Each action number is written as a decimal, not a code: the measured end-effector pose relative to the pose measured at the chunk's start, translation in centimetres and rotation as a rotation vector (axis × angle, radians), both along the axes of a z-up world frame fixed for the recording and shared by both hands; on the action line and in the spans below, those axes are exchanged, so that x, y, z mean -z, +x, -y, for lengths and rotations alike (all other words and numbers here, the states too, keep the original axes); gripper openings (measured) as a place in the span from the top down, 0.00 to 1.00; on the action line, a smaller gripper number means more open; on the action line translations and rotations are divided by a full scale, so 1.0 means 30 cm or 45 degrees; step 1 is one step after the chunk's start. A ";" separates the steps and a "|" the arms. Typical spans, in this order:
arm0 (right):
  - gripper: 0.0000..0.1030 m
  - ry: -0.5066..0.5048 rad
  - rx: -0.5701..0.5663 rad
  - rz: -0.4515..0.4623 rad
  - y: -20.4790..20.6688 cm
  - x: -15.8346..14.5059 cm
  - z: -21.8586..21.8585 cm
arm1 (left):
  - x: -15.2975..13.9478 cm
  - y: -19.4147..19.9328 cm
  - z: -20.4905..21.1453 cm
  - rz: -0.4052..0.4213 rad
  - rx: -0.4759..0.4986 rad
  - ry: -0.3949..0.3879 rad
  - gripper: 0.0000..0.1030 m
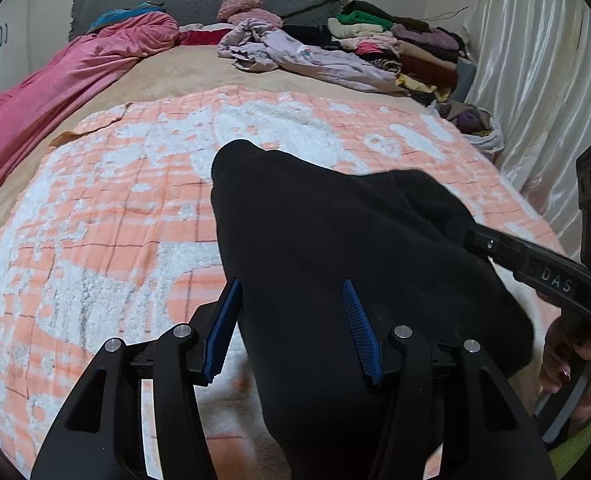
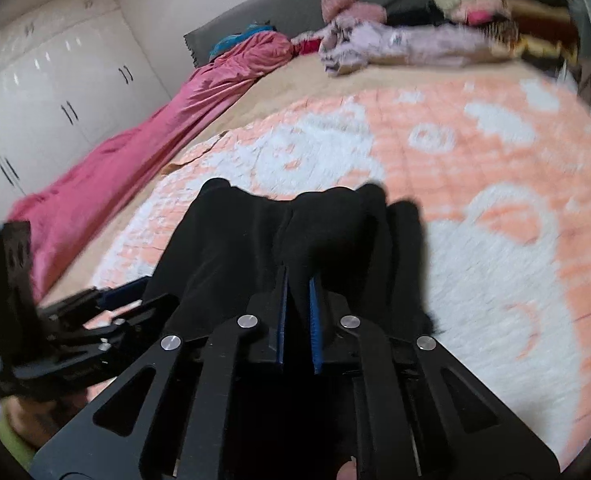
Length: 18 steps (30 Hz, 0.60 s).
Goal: Fold small clothes
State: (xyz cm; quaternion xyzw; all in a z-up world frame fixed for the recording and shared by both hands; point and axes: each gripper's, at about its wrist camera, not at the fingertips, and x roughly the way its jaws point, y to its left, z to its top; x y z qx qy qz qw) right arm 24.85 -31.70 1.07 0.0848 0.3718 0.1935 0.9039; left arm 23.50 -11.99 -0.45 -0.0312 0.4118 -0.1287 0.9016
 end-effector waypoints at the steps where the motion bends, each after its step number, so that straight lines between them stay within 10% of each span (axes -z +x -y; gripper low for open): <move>1: 0.97 -0.008 0.004 0.010 -0.004 -0.009 0.011 | -0.008 -0.004 0.004 0.000 0.014 -0.018 0.48; 11: 0.94 -0.093 0.084 -0.075 0.071 0.131 0.058 | 0.029 0.012 0.086 -0.007 0.055 0.038 0.39; 18: 0.73 0.175 0.067 -0.108 -0.002 0.040 0.181 | 0.034 0.019 0.042 -0.030 0.037 -0.029 0.36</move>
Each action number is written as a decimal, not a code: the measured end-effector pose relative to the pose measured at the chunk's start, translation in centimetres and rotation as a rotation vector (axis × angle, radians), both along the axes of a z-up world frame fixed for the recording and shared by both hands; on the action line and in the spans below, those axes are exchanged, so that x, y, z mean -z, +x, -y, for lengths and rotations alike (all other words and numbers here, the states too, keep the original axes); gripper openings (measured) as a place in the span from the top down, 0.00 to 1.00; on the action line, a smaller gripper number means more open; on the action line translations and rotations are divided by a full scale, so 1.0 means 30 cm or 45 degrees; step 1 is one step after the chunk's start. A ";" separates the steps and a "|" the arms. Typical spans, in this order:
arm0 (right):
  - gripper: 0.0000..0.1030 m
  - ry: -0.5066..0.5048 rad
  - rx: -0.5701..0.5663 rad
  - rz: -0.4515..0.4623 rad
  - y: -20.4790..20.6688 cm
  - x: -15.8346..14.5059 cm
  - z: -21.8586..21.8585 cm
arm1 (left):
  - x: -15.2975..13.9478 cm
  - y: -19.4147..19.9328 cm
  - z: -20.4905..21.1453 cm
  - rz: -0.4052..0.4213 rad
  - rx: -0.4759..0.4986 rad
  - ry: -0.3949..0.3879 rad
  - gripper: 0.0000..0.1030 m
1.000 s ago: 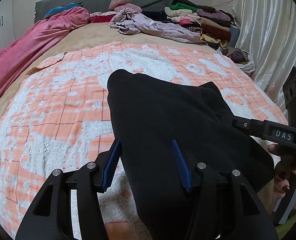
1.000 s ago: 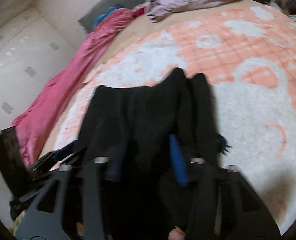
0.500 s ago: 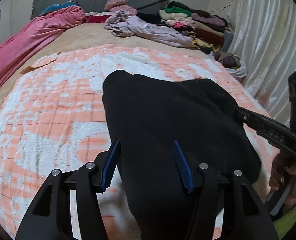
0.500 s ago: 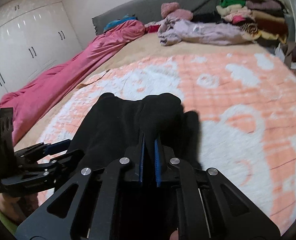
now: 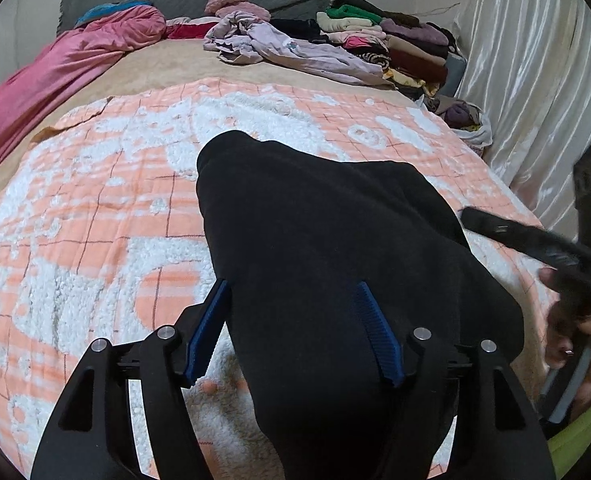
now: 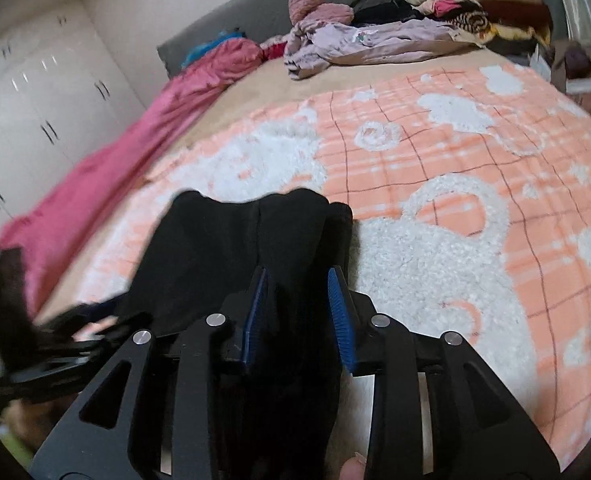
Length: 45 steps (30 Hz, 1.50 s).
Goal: Fold small clothes
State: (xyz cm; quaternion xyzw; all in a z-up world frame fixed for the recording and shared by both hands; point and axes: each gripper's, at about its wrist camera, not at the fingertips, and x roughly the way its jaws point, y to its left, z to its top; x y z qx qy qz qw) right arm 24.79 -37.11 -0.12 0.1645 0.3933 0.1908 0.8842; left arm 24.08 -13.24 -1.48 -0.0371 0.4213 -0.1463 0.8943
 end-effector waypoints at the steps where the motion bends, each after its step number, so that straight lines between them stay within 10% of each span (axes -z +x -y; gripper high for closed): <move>1: 0.71 0.037 -0.022 -0.007 -0.023 -0.005 0.011 | 0.002 -0.001 -0.003 -0.001 -0.002 -0.006 0.36; 13: 0.48 0.083 -0.170 -0.199 -0.059 0.100 -0.048 | -0.022 -0.054 -0.040 0.006 -0.036 -0.070 0.38; 28: 0.69 -0.157 -0.197 -0.035 -0.109 0.028 -0.129 | -0.015 -0.060 -0.056 -0.010 -0.048 -0.084 0.37; 37: 0.58 0.191 -0.187 -0.192 -0.009 0.133 -0.052 | -0.005 -0.055 -0.064 -0.019 -0.051 -0.091 0.33; 45: 0.85 0.130 -0.215 -0.058 -0.048 0.030 -0.078 | -0.017 -0.044 -0.048 -0.021 -0.052 -0.064 0.33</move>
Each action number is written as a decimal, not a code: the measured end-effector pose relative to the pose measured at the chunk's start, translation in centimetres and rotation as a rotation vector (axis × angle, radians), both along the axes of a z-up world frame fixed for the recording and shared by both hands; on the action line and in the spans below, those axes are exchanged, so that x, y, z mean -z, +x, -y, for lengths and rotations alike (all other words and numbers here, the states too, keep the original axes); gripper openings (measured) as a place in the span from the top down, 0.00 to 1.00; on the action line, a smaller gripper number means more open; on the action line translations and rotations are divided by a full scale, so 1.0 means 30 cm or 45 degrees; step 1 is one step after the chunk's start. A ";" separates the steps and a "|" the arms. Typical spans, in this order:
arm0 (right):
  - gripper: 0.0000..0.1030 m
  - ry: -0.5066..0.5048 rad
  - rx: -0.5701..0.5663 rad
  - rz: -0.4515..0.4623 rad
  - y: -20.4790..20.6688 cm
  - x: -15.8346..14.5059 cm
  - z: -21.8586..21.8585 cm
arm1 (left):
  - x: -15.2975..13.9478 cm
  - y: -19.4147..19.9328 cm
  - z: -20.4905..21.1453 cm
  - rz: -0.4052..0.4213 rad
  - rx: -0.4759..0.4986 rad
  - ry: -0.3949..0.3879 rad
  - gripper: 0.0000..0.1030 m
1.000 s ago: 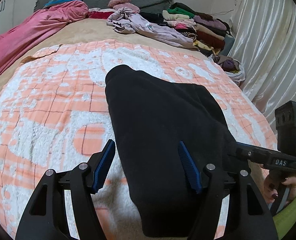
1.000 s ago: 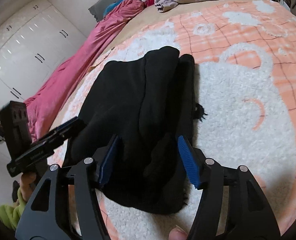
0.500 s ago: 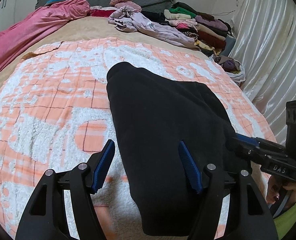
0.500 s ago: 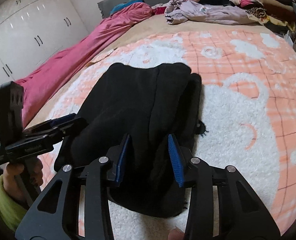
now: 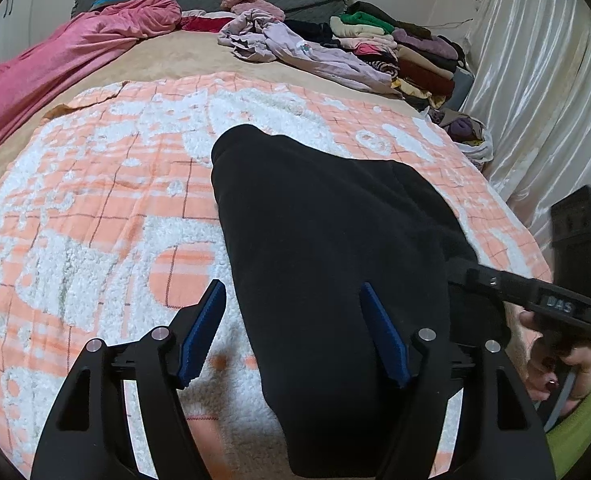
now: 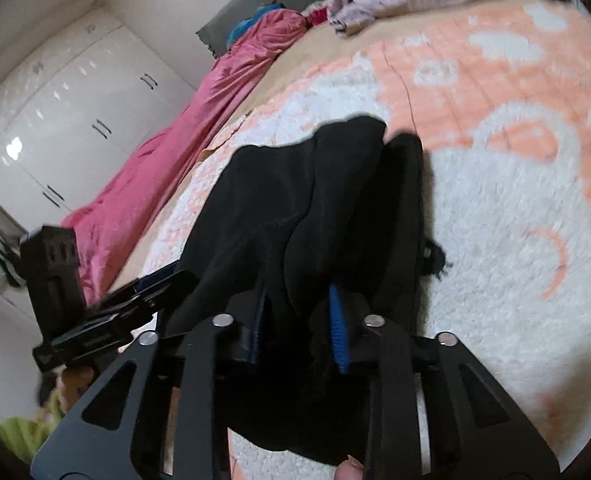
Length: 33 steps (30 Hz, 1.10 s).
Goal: Fold small clothes
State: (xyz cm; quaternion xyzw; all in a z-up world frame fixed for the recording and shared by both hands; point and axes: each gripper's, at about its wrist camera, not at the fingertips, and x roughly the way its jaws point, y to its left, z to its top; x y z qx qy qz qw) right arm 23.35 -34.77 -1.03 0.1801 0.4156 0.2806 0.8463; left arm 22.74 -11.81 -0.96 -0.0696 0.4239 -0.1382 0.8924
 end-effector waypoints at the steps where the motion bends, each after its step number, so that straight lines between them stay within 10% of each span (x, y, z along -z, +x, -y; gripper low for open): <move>1: 0.85 -0.020 -0.001 0.029 -0.016 -0.026 0.003 | -0.012 -0.001 0.009 0.007 0.008 0.008 0.33; 8: 0.84 -0.303 0.025 -0.012 -0.018 0.020 0.009 | -0.014 -0.003 0.084 0.005 0.071 0.098 0.32; 16: 0.64 -0.006 0.073 -0.080 -0.036 0.023 0.121 | 0.002 -0.004 0.039 -0.018 0.044 0.041 0.28; 23: 0.49 -0.015 0.086 -0.029 -0.172 0.001 0.104 | -0.037 -0.088 -0.013 0.002 0.043 0.008 0.29; 31: 0.49 -0.069 0.111 -0.040 -0.199 0.065 0.047 | 0.003 -0.152 0.025 -0.025 0.071 0.038 0.29; 33: 0.65 -0.111 0.116 -0.037 -0.196 0.078 0.033 | 0.012 -0.154 0.036 -0.020 0.066 0.071 0.29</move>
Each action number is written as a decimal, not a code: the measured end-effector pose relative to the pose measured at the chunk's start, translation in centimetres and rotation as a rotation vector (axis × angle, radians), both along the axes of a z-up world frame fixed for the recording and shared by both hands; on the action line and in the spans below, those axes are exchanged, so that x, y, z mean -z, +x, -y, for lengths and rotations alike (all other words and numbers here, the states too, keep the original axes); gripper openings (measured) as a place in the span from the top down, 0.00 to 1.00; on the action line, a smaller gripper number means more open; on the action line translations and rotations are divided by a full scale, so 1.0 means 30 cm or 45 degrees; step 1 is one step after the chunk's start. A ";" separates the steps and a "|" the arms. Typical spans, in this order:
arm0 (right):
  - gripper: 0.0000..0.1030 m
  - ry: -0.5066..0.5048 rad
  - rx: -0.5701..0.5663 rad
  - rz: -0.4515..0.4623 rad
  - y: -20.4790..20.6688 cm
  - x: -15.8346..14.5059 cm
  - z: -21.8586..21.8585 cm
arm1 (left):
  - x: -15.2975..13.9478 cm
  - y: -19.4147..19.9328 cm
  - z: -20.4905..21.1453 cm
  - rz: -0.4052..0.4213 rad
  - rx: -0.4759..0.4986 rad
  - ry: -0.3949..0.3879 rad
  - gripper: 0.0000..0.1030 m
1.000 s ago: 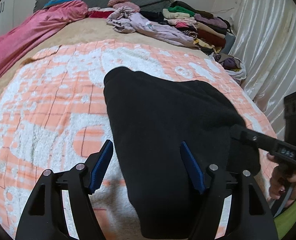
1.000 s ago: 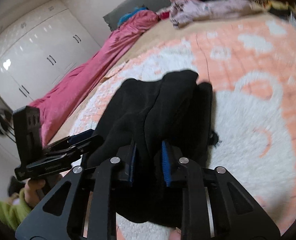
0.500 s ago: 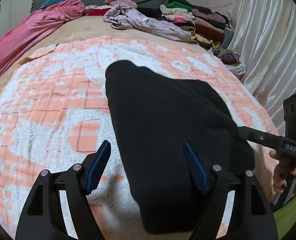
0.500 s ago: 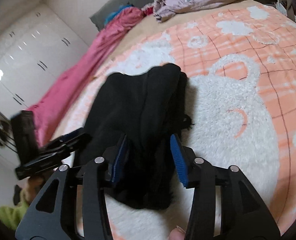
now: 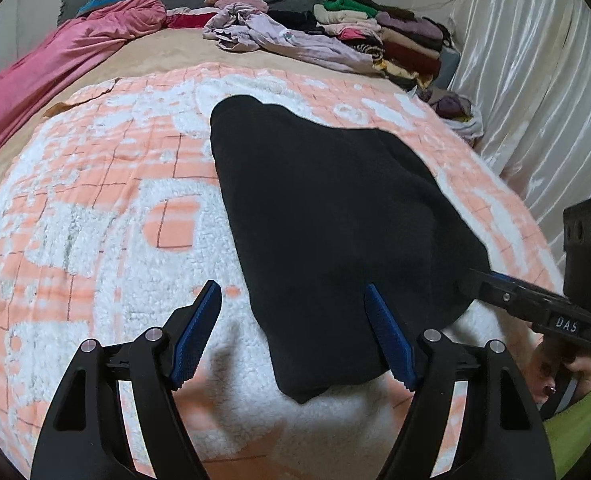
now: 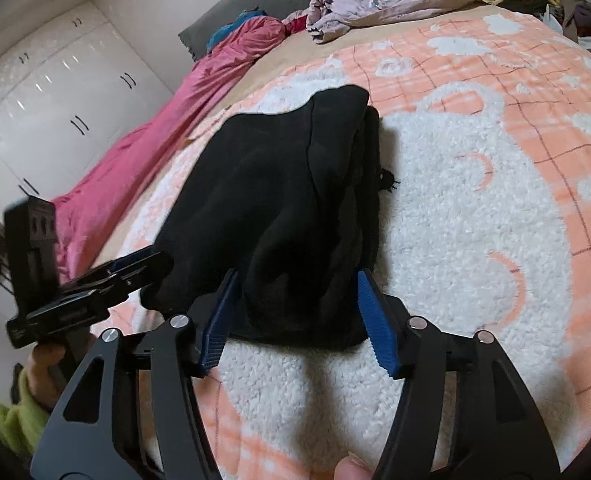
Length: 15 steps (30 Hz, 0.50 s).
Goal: Fold small clothes
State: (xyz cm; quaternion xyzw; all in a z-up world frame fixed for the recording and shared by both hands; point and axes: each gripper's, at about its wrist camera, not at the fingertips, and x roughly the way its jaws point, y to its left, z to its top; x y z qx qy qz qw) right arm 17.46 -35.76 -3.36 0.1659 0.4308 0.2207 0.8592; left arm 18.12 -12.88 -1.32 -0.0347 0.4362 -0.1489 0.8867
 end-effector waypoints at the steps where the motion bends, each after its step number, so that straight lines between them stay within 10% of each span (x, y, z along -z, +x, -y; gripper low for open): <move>1: 0.68 0.005 0.000 0.003 -0.001 0.003 0.002 | 0.001 -0.002 0.004 0.008 -0.005 0.019 0.28; 5: 0.84 0.020 0.001 0.042 -0.017 -0.026 0.018 | -0.004 -0.001 0.006 0.010 -0.017 0.037 0.28; 15: 0.81 -0.052 0.041 -0.037 -0.021 0.012 0.058 | 0.008 0.002 0.027 -0.005 0.010 0.052 0.28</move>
